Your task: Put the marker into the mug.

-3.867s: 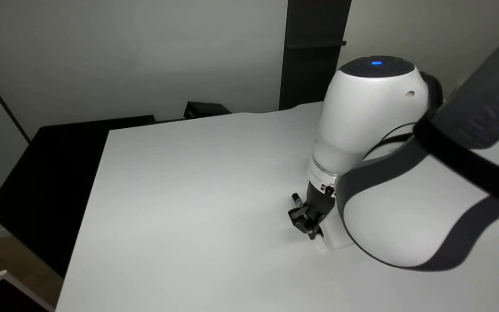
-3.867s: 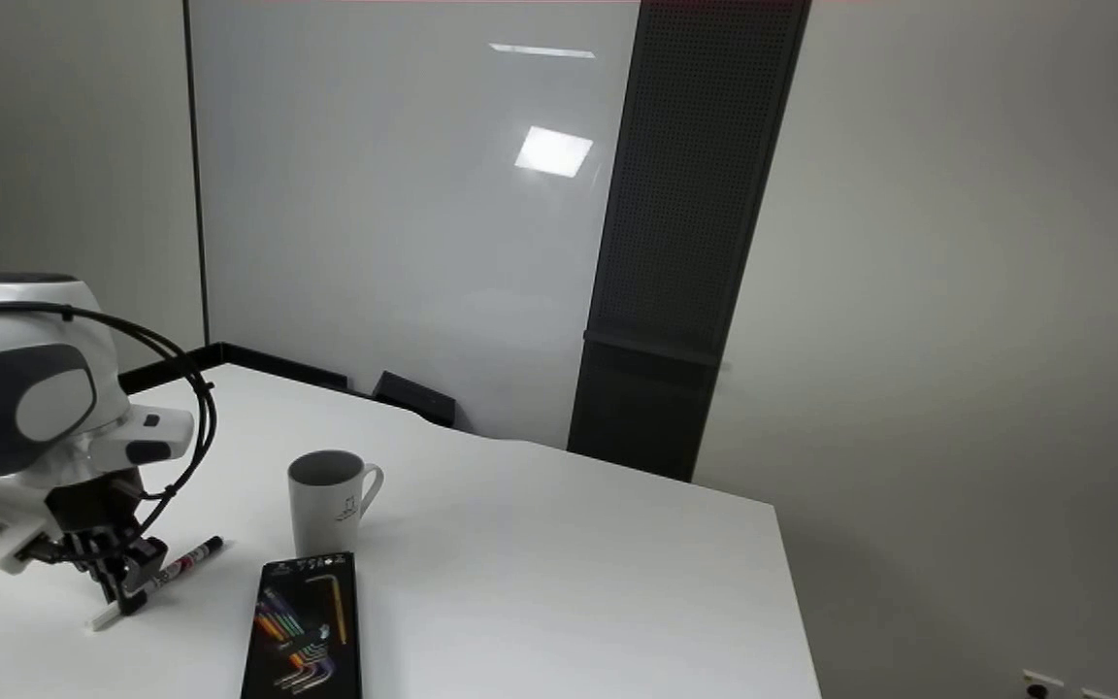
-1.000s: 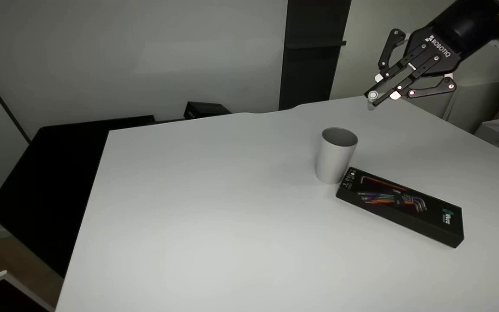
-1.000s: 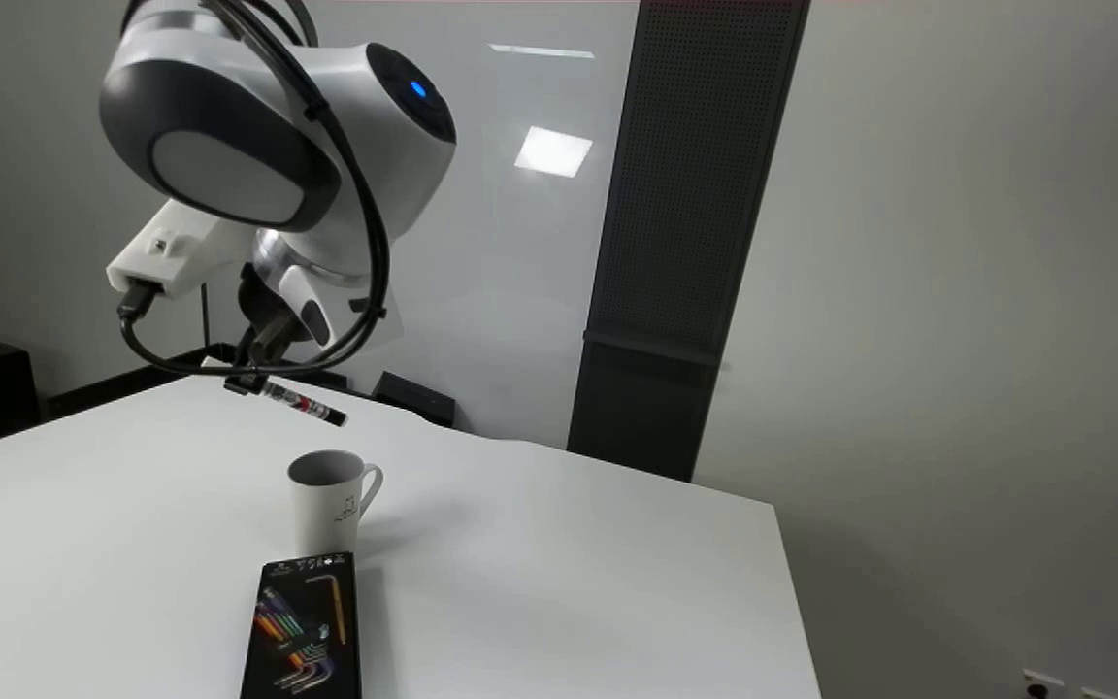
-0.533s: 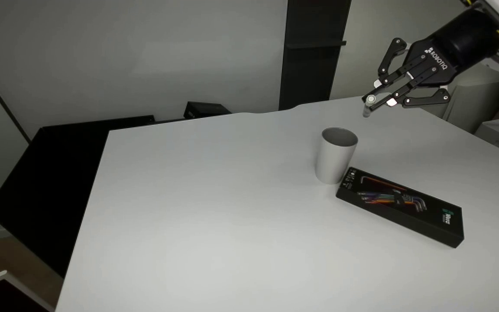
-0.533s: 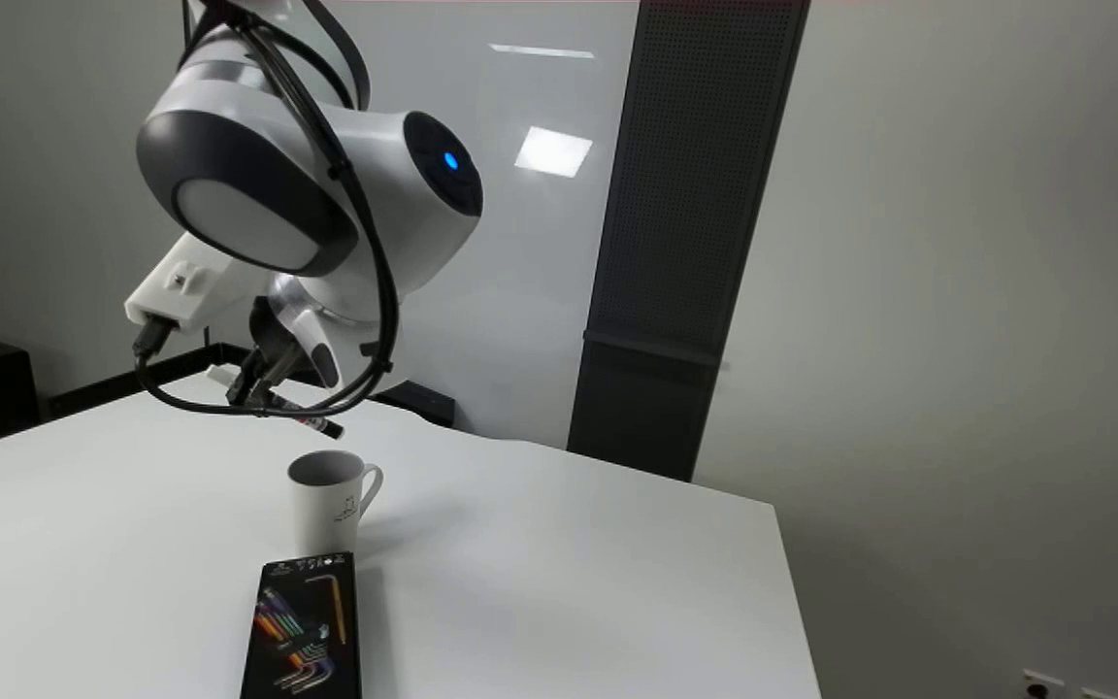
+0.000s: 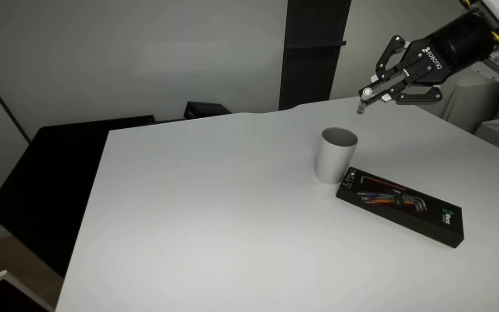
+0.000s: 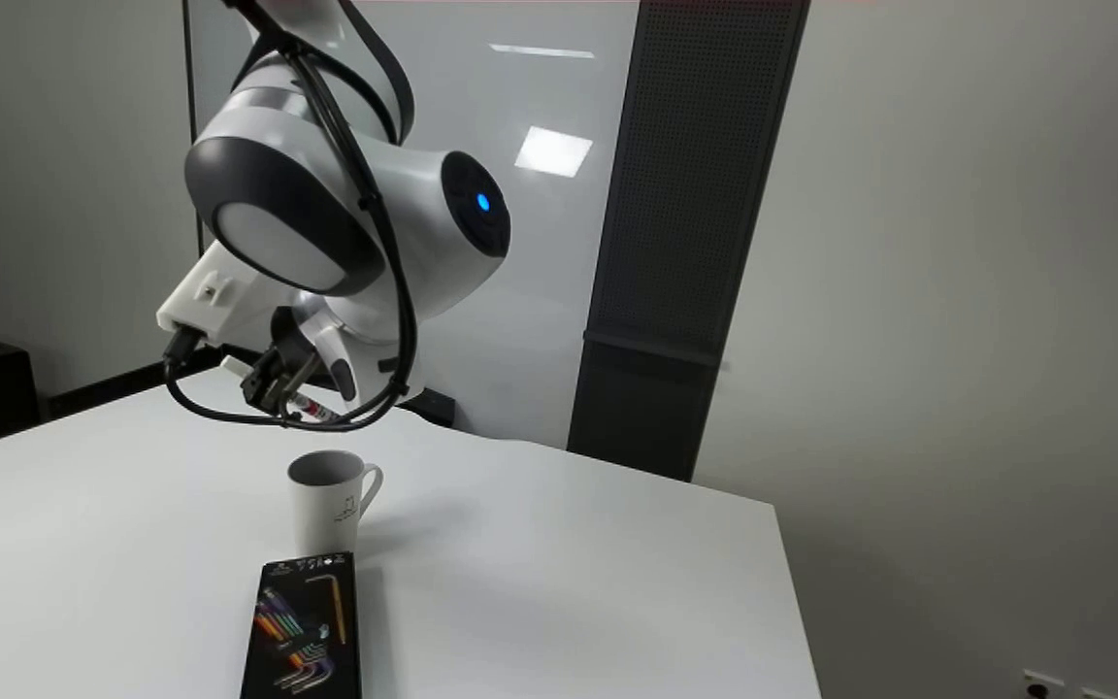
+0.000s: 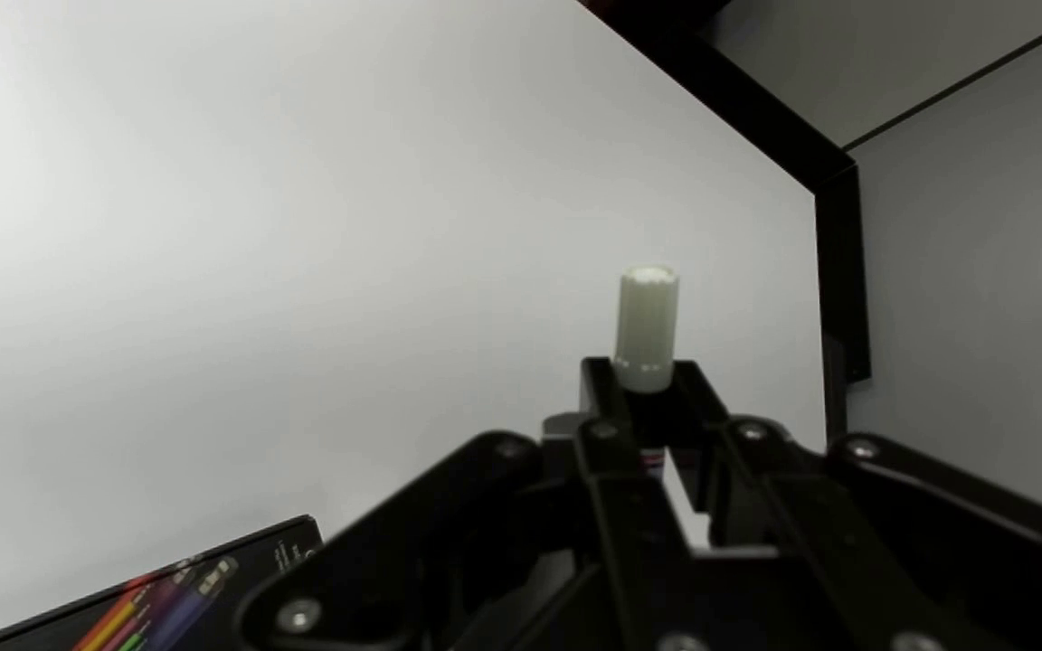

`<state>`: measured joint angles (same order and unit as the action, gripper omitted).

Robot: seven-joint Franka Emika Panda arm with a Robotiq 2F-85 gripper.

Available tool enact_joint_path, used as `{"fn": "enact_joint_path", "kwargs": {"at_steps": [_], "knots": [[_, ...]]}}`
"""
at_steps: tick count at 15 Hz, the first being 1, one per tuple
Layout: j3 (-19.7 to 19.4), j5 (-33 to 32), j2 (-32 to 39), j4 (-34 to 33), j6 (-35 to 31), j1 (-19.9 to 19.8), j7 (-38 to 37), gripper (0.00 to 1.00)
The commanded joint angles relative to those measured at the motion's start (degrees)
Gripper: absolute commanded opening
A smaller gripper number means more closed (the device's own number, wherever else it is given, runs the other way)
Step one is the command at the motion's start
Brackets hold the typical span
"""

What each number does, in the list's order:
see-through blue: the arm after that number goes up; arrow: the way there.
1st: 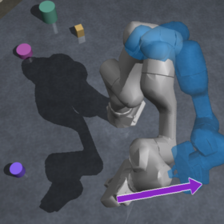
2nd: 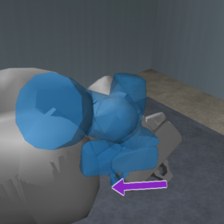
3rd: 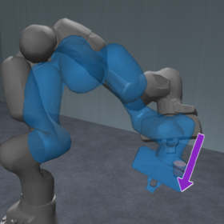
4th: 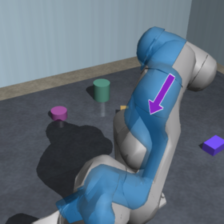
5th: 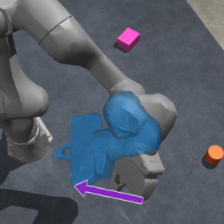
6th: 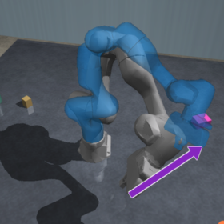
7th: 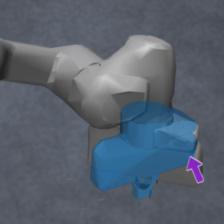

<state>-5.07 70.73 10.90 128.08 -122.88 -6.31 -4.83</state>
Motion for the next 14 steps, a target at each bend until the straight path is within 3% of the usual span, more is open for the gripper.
{"fn": "enact_joint_path", "kwargs": {"at_steps": [1, 14], "knots": [[-0.36, 3.29, 2.15, -2.39, 2.85, -0.62, 1.79, 0.07], [-1.03, 3.65, 3.53, -3.51, 5.60, -0.72, 1.83, 0.07]]}}
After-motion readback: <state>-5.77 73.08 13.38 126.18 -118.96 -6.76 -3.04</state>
